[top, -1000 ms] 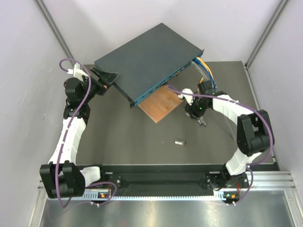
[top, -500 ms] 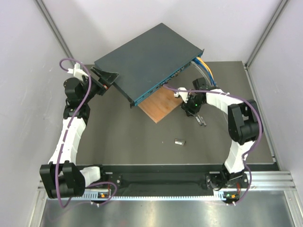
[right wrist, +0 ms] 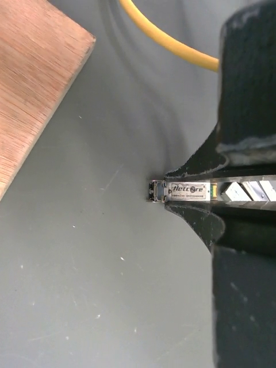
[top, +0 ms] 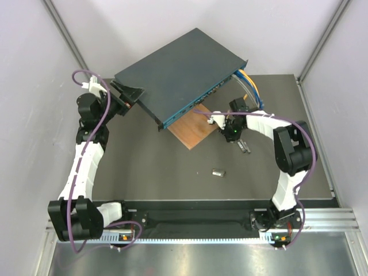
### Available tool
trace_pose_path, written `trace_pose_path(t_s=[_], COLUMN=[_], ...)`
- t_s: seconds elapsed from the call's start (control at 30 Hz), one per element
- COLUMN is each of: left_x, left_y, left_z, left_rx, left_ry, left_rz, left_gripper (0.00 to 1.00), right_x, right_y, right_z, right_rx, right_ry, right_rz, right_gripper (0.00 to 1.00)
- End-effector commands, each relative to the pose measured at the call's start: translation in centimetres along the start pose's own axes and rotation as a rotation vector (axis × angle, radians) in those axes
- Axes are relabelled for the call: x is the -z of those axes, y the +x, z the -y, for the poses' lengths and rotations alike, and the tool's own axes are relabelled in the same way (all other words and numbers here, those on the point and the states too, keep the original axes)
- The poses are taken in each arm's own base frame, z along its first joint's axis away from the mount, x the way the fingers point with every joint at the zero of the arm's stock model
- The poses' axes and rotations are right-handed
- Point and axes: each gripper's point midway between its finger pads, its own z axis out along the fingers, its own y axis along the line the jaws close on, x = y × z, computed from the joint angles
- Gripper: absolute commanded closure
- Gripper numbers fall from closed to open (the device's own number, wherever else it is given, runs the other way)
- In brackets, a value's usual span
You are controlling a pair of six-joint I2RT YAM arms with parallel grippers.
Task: Insert the plug into the switch port
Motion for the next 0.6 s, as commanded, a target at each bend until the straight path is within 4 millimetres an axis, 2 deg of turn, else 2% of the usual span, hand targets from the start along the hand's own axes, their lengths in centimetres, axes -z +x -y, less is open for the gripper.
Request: trace_pose_path(t_s=[0.0,0.07,0.27,0.3,0.57], left_x=[1.3,1.4,2.7,3.1,4.2], left_y=[-4.1,-4.4,-6.4,-7.0,-8.9], left_z=[5.8,6.2,6.4,6.4,8.6], left_rx=[-0.138,-0.137,-0.070,-0.061,-0.062], left_ry=[0.134,0.140,0.121,0.120,0.157], left_rz=[0.135,0.143,0.236,0.257,0.318], left_gripper=[0.01,0.01,0.01,0.01,0.01], right_x=[0.4,1.7,6.7,8.1,14.6], right_y=[0.4,-0.3,-3.7,-4.4,-7.7], right_z=[-0.8,-0.7,-1.7,-2.1,-4.5], right_rx=[0.024,0.017,-0.005,-0.007,-0.064], right_ry=[0.009,0.032,0.054,0.049,0.034], right_rz=[-0.014,0.011,0.152,0.188,0.364], right_gripper=[0.95,1.00,1.00,1.00,1.00])
